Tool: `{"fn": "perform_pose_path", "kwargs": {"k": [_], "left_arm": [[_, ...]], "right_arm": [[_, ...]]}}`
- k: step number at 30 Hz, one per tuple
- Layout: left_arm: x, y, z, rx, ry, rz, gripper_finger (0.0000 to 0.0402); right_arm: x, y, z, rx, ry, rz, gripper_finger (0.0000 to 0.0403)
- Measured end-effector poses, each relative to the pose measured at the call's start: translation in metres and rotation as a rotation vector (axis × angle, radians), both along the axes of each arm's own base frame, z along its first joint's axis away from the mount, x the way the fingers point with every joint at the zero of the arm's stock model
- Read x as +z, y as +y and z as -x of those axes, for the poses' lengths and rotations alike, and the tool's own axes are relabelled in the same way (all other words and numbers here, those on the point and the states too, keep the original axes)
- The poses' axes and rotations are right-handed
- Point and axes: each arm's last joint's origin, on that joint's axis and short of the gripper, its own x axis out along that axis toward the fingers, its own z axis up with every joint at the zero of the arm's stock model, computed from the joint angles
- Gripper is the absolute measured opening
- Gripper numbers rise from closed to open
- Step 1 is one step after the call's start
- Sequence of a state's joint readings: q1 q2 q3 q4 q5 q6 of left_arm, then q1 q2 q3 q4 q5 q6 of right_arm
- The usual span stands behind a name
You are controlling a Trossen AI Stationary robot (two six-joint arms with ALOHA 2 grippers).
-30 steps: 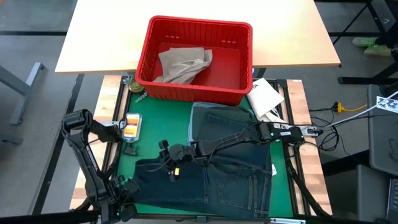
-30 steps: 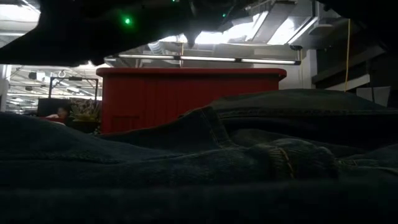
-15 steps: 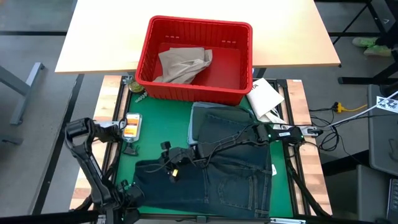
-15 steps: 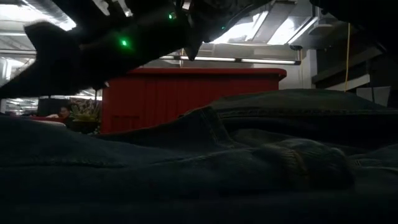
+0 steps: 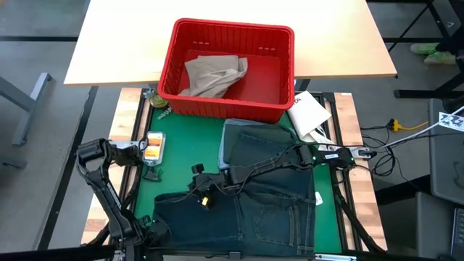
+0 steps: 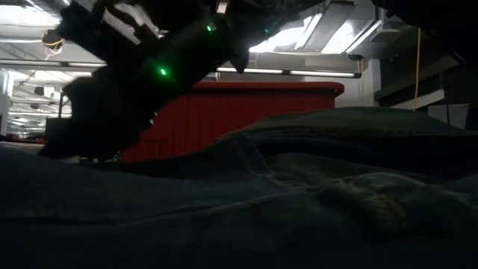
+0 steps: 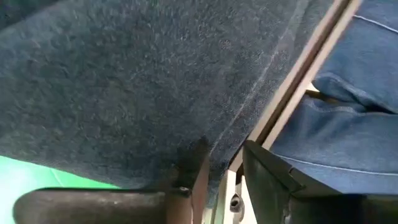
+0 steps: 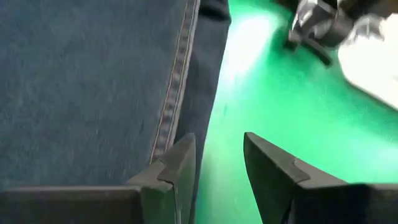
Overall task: Fold Laundry from Bin
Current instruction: Fold the dark blue pants
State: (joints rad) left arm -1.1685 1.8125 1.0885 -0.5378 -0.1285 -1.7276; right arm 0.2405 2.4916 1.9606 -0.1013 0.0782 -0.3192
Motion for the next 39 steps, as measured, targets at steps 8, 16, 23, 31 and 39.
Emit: {"fn": "perform_pose_path", "kwargs": {"k": [8, 16, 23, 31, 39], "left_arm": [[0.030, 0.012, -0.011, -0.074, -0.088, 0.045, 0.0059], [0.066, 0.040, -0.014, -0.125, -0.214, -0.029, 0.0044], [0.083, 0.078, -0.012, -0.112, -0.130, -0.182, 0.0044], [0.080, 0.108, -0.019, -0.181, 0.045, -0.333, 0.0072], [0.068, 0.123, -0.028, -0.236, 0.124, -0.328, 0.0152]], "right_arm": [[0.035, 0.007, -0.008, 0.132, -0.021, -0.023, 0.0137], [0.069, 0.017, -0.003, 0.178, 0.052, -0.030, 0.0137], [0.070, 0.054, 0.017, 0.288, 0.165, 0.022, 0.0137], [0.057, 0.075, 0.042, 0.280, 0.353, 0.147, 0.0137], [0.055, 0.088, 0.049, 0.286, 0.370, 0.181, 0.0137]]}}
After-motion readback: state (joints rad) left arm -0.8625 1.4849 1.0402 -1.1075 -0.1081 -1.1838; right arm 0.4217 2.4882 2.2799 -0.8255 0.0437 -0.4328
